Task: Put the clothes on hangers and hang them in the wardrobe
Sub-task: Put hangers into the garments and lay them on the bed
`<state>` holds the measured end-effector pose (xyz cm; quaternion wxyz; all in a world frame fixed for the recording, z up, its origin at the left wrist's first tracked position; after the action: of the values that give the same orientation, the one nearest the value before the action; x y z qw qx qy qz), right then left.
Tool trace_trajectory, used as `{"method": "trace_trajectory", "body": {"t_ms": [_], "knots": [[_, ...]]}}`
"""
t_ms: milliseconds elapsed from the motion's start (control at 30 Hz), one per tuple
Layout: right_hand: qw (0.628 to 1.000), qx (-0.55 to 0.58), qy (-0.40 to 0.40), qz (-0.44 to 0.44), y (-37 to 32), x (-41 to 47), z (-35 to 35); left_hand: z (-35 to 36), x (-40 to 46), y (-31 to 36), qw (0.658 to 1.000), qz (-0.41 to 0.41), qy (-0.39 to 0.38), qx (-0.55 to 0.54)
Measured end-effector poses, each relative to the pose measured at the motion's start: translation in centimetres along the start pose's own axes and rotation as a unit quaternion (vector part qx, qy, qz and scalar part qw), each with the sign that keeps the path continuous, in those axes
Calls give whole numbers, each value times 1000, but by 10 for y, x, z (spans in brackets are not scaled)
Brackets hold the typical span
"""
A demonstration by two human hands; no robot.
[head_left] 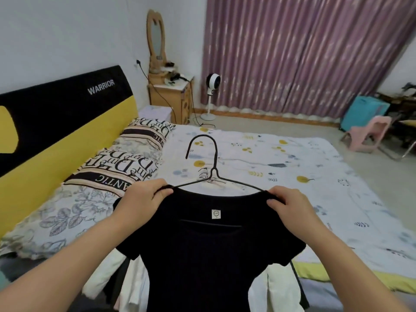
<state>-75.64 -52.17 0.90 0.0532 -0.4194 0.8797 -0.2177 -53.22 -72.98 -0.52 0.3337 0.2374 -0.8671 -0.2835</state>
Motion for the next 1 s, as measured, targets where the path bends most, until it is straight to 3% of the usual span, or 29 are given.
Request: {"method": "trace_trajectory", "body": {"t_ms": [333, 633, 800, 1000], "knots": [[991, 69, 53, 103, 15, 113, 57, 52, 92, -76, 996, -85, -27, 9], [987, 68, 15, 145, 60, 283, 124, 139, 191, -163, 988, -140, -22, 65], [984, 30, -51, 167, 94, 375, 195, 209, 211, -225, 966, -188, -98, 146], [970, -35, -150, 186, 136, 421, 308, 289, 174, -294, 893, -299, -270, 202]]}}
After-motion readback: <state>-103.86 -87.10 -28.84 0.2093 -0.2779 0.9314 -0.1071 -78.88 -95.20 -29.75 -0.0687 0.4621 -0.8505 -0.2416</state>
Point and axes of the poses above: each hand's wrist, its own x-axis towards the middle knuckle, its own z-axis out of the palm, y = z × x, the point moved 2 cm from there along x, towards the middle knuckle, and after that the axes turned 15 degrees about -x, right-handed, at the moved point
